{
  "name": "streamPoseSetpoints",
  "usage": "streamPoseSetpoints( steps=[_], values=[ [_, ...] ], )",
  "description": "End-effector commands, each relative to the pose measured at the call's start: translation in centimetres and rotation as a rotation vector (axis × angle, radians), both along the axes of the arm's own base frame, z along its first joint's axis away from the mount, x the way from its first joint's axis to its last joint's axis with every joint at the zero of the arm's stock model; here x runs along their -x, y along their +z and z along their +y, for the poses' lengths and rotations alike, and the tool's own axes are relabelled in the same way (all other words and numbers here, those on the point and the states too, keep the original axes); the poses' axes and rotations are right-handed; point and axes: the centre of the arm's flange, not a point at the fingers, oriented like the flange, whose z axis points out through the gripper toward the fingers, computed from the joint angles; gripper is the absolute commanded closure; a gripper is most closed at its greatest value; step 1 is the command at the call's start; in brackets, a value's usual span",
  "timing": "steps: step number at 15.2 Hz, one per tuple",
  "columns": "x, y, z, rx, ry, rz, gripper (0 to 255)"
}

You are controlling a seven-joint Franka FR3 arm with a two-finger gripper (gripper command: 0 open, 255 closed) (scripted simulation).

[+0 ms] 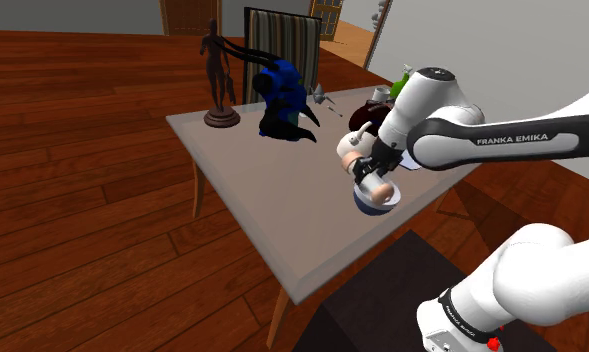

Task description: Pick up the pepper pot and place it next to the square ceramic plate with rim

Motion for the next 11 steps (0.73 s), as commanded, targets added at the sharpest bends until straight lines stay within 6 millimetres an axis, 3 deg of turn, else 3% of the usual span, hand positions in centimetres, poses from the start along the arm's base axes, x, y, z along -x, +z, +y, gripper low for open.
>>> streamPoseSetpoints(
  steps=[1,11],
  values=[
    [0.4,-0.1,-2.7,0.0,0.001,0.0,255],
    [2.3,0.0,-15.7,0.0,0.001,0.0,255]
  ],
)
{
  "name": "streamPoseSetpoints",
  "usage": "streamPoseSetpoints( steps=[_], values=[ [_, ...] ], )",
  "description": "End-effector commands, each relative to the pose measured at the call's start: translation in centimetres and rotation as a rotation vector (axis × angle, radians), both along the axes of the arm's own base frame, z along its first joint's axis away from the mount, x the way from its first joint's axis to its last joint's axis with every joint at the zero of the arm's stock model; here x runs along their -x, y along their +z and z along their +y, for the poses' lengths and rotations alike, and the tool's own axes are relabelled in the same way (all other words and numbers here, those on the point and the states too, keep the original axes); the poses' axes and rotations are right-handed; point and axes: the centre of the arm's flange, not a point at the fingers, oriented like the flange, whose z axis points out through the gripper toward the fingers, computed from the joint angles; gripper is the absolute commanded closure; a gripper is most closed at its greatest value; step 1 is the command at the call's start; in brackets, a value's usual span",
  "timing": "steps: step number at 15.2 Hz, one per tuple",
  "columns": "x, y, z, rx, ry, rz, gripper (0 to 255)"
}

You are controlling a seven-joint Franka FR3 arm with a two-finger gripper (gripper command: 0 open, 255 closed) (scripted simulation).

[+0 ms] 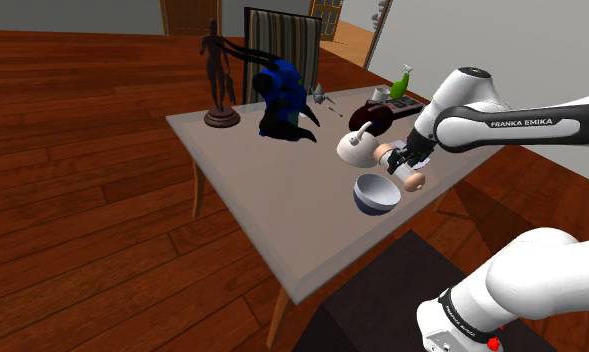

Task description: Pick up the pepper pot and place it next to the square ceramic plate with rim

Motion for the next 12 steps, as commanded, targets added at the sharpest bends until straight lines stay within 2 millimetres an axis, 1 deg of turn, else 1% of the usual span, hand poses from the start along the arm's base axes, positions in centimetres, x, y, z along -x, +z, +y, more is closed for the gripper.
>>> streamPoseSetpoints(
  steps=[1,12],
  values=[
    [0.3,-0.3,-2.6,0.001,0.002,0.0,255],
    [2.4,-0.2,-17.0,0.001,0.002,0.0,255]
  ],
)
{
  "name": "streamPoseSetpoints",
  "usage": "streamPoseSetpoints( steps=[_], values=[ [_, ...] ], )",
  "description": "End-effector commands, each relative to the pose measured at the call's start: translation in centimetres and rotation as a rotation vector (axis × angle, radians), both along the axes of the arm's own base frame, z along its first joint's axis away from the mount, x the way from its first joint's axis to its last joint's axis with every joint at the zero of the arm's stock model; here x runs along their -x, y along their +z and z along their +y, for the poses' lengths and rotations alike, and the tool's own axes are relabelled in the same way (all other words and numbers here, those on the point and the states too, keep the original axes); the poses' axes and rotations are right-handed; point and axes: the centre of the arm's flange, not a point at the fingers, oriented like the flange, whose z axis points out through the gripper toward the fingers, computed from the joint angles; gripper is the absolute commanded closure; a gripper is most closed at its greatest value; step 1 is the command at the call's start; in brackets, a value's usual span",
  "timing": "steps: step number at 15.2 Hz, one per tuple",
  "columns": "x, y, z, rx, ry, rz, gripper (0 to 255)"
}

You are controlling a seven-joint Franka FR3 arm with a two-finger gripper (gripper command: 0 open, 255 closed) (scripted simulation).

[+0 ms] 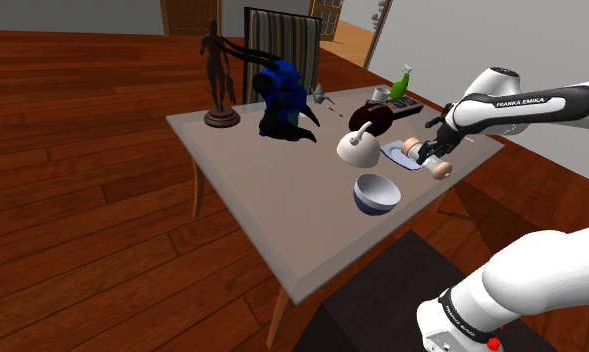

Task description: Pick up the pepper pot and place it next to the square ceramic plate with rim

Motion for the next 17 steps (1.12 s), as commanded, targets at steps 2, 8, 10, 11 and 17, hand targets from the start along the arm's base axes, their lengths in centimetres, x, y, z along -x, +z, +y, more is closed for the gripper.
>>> streamPoseSetpoints(
  steps=[2,8,10,11,17],
  values=[
    [0.6,-0.2,-3.9,0.001,0.001,0.0,255],
    [1.8,-0.2,-11.8,0.001,0.001,0.0,255],
    [2.2,-0.2,-14.4,0.001,0.001,0.0,255],
    [2.3,-0.2,-15.1,0.001,0.001,0.0,255],
    [2.3,-3.3,-15.1,0.001,0.001,0.0,255]
  ],
)
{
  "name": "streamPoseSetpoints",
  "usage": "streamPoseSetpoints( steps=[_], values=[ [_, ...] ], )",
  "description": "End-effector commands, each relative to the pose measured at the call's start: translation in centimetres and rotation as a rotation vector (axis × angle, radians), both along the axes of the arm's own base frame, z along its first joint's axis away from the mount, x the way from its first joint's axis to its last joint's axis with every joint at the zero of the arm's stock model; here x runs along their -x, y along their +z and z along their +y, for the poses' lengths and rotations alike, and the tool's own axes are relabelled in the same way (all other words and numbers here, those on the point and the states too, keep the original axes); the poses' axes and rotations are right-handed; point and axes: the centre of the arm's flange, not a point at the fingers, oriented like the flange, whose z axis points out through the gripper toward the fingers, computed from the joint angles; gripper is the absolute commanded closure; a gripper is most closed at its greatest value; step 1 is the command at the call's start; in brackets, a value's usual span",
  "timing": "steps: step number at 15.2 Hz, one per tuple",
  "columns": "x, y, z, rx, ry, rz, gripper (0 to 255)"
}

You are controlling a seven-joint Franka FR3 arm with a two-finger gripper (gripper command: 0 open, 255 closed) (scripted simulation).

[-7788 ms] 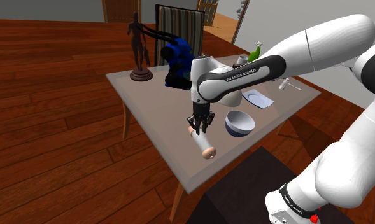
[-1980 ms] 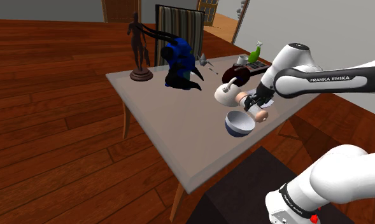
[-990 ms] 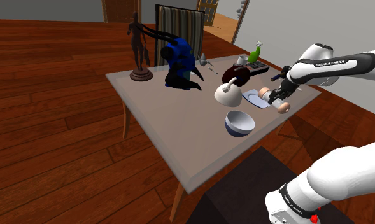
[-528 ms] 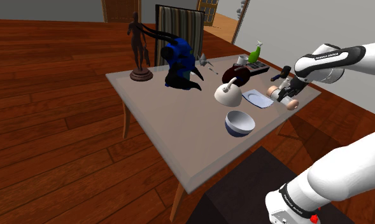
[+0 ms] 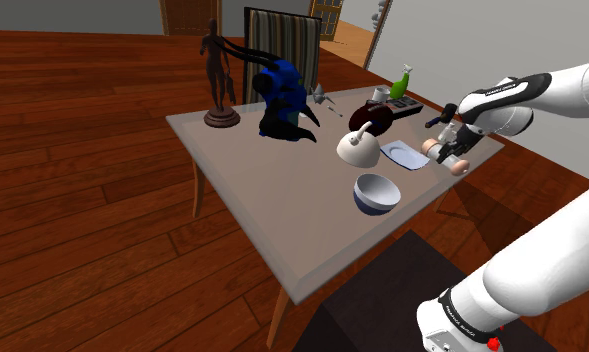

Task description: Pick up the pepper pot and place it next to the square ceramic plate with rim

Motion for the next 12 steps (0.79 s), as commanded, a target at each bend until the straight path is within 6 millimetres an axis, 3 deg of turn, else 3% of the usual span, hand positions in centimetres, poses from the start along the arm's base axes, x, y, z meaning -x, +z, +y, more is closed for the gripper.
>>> streamPoseSetpoints(
  steps=[1,12],
  values=[
    [0.0,-1.0,0.0,0.0,0.0,0.0,255],
    [0.0,-6.8,0.0,0.0,0.0,0.0,255]
  ],
)
